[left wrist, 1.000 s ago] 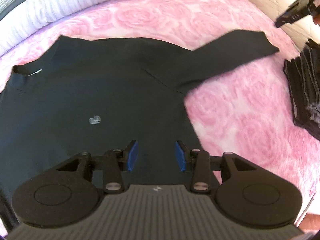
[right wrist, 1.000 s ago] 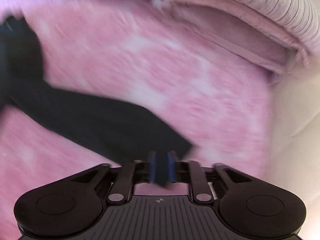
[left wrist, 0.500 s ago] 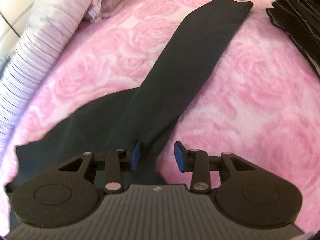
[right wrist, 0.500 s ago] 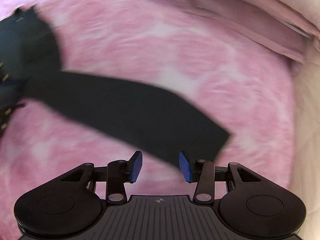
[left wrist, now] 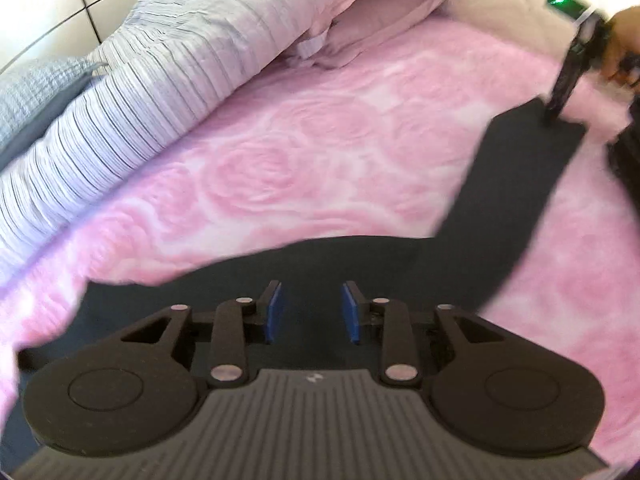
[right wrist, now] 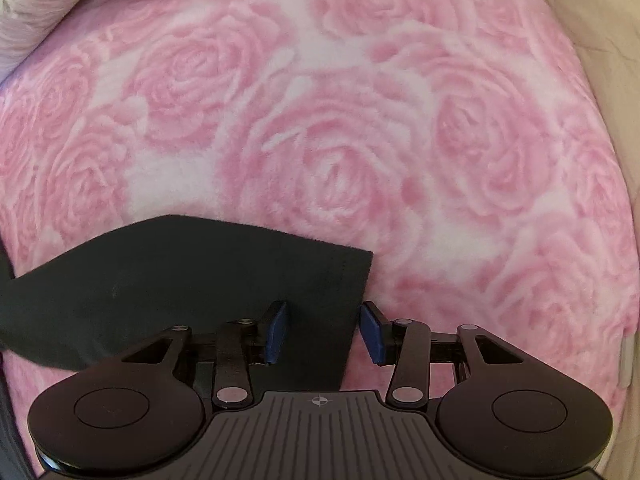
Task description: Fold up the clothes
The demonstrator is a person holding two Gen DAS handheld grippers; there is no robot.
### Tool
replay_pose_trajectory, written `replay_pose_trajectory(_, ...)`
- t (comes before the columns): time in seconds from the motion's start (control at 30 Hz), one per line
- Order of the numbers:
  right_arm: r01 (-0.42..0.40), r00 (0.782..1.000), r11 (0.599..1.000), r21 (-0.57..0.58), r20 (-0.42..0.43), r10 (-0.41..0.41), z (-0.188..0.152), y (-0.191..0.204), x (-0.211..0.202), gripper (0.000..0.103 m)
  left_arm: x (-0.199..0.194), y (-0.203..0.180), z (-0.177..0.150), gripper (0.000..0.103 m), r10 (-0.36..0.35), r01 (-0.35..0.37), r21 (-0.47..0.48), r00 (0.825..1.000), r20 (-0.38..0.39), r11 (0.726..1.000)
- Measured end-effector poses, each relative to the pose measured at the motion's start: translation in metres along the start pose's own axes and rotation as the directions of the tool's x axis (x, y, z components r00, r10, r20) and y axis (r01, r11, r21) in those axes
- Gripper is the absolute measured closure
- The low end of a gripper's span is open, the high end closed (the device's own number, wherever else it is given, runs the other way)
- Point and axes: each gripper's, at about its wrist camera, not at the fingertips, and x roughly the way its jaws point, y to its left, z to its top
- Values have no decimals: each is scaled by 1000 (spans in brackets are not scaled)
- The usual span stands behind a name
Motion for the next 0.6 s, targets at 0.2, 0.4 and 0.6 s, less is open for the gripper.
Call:
replay_pose_trajectory(0.2, 62, 998, 985, -161, -11, -64, -18, 22, -27, 98, 42, 1, 32, 70, -98, 107, 194, 994, -56, 975)
replay_pose_trajectory(0.4, 235, 971, 899, -371, 138, -196, -84, 65, -82, 98, 80, -19, 54, 63, -258, 306, 350, 950, -178, 885)
replay_pose_trajectory(0.6, 288, 948, 888, -358, 239, -211, -133, 85, -96, 98, 86, -35, 48, 87, -270, 379, 481, 921, -282, 790)
